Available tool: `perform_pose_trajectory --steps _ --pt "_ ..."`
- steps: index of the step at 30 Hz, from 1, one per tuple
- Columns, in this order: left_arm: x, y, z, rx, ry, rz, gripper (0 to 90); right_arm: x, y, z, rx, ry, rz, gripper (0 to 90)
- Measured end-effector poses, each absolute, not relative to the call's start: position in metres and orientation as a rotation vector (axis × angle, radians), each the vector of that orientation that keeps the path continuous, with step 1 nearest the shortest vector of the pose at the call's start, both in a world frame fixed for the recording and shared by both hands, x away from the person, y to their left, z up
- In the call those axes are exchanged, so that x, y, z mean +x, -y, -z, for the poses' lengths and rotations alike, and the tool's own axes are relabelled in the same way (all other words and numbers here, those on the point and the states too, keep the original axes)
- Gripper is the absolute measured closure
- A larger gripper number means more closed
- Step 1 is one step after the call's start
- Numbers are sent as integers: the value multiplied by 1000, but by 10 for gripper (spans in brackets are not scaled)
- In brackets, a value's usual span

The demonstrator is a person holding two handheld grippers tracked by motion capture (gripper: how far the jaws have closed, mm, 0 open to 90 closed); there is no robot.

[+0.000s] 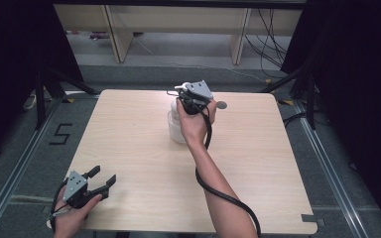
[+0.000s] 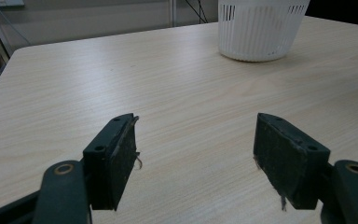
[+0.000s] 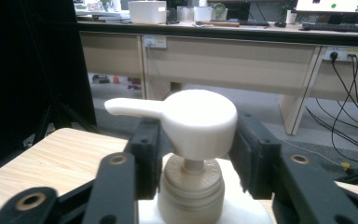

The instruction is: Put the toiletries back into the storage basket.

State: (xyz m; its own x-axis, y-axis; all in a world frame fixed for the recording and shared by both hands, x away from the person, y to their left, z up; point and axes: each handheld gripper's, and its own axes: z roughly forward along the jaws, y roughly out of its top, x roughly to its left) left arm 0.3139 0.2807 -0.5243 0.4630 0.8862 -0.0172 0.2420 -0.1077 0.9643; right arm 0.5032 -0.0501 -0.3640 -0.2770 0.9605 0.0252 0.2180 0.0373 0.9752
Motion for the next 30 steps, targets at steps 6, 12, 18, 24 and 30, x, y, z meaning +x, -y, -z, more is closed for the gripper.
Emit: perform_pose_trajectory --steps 6,12,18,24,30 --pt "314 -281 524 1620 -998 -738 296 505 53 367 1219 -1605 -1291 489" --pt "314 -281 524 1623 -997 -739 296 505 54 370 1232 -1612 -1292 426" --pt "313 -280 524 1633 -1002 -742 296 505 55 372 1230 -1625 -1274 372" --pt "314 -280 524 1630 -1003 -741 296 504 55 370 1222 -1620 -1286 360" --pt "314 -280 524 1630 -999 -740 296 501 56 368 1208 -1627 -1302 335"
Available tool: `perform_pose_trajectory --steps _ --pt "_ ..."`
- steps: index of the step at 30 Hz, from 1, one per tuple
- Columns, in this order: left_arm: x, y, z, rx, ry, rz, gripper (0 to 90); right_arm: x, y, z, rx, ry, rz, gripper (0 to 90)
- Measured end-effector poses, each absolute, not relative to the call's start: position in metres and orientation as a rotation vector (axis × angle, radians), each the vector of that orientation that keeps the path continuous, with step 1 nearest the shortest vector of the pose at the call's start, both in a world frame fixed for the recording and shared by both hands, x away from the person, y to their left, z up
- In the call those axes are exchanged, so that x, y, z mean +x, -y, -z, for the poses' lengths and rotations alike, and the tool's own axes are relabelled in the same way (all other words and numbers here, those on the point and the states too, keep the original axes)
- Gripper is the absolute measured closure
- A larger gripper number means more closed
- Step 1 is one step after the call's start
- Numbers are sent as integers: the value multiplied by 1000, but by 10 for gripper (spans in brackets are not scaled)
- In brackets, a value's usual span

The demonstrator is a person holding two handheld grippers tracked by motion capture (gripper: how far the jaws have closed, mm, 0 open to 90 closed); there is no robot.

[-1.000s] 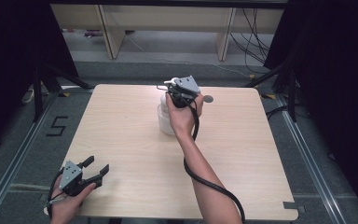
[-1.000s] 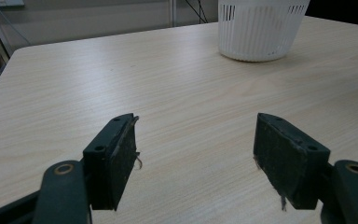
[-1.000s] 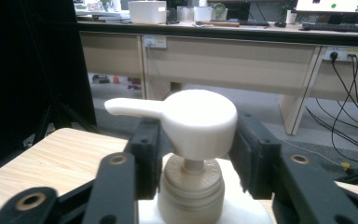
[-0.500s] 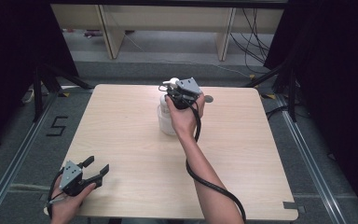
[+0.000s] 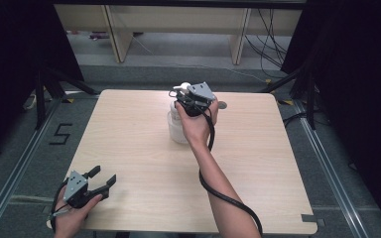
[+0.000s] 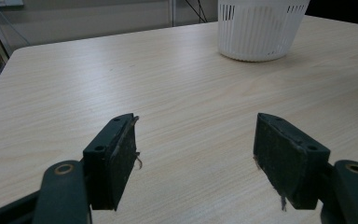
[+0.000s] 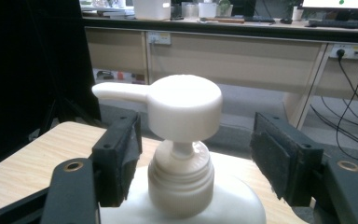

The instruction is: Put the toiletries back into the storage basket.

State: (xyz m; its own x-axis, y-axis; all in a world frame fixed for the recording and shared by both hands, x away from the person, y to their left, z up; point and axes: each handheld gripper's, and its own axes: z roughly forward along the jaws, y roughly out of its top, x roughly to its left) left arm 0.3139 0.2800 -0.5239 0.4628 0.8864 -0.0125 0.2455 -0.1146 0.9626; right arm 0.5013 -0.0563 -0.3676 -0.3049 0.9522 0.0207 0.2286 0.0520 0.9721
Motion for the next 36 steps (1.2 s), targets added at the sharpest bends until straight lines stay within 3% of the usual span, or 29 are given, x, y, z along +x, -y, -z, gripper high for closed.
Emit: perform_pose_trajectory --steps 23,36 --pt "314 -280 524 1633 -1006 -743 297 478 83 363 1213 -1759 -1328 304" --pt "313 -279 524 1634 -1010 -746 296 457 122 360 1202 -1767 -1337 319"
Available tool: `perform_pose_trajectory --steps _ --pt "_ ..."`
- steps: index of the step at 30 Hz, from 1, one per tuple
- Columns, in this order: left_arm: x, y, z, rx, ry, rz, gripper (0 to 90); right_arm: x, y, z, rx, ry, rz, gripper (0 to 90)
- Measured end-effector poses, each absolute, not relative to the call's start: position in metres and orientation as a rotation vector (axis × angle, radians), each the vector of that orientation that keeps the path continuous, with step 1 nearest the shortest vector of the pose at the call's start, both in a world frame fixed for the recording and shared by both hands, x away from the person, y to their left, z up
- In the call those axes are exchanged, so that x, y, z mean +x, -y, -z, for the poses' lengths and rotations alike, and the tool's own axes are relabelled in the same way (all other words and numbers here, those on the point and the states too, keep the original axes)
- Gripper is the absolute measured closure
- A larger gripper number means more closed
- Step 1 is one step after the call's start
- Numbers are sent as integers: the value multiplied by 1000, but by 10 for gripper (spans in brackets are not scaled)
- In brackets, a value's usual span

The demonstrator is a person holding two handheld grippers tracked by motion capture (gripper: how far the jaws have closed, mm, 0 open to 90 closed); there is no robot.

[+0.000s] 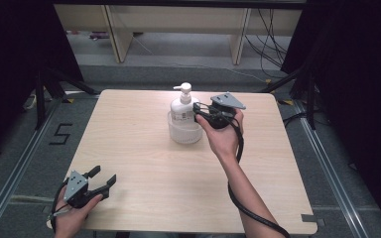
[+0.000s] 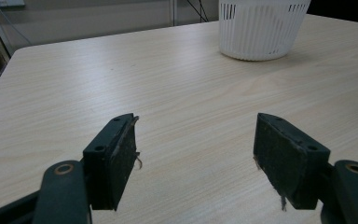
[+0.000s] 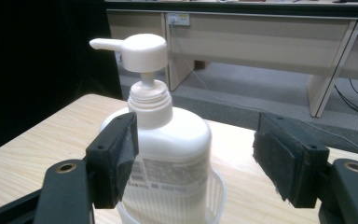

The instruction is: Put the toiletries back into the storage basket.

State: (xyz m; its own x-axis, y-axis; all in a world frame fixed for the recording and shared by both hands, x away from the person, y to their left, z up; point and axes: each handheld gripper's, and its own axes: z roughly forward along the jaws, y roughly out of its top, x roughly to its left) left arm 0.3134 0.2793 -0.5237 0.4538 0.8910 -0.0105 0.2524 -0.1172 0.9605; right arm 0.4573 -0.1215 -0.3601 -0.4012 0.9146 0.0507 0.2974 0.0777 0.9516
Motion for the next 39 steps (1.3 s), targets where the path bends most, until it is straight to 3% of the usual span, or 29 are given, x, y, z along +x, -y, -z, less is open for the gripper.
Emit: perform_pose_trajectory --steps 21,39 --pt "313 -279 524 1634 -1010 -753 296 420 164 378 1142 -1877 -1348 347" --pt "314 -277 524 1631 -1005 -756 296 378 201 424 1067 -1985 -1366 347"
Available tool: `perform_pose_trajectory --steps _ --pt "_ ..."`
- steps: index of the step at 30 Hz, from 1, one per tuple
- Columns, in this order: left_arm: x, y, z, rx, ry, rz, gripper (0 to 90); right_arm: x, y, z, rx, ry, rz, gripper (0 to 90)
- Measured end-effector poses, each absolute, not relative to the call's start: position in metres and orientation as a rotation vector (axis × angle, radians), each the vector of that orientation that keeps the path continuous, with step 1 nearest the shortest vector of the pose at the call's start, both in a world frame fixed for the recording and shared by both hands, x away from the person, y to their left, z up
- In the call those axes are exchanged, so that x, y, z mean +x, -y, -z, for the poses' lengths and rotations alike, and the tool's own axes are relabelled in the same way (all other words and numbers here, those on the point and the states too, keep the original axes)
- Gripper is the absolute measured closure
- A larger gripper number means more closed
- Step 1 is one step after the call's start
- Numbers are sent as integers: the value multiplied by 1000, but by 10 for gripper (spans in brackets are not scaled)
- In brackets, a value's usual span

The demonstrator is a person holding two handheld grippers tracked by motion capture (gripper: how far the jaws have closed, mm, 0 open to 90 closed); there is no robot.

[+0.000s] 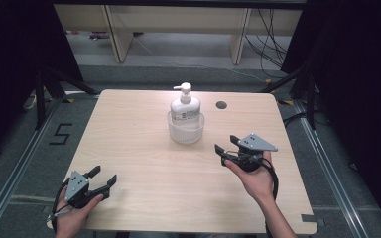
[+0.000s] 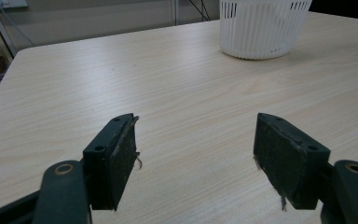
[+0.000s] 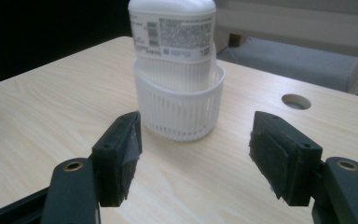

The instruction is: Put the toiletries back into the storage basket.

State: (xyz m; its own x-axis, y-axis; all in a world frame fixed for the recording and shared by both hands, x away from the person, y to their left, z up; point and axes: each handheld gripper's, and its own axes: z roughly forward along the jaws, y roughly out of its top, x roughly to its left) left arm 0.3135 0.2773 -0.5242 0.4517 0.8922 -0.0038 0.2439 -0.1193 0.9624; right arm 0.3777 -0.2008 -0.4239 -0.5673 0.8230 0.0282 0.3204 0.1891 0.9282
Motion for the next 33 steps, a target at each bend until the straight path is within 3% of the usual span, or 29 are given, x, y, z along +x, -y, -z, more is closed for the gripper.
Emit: perform_pose_trajectory --steps 33 --pt "313 -277 524 1640 -1019 -762 296 321 260 501 1261 -1999 -1375 344"
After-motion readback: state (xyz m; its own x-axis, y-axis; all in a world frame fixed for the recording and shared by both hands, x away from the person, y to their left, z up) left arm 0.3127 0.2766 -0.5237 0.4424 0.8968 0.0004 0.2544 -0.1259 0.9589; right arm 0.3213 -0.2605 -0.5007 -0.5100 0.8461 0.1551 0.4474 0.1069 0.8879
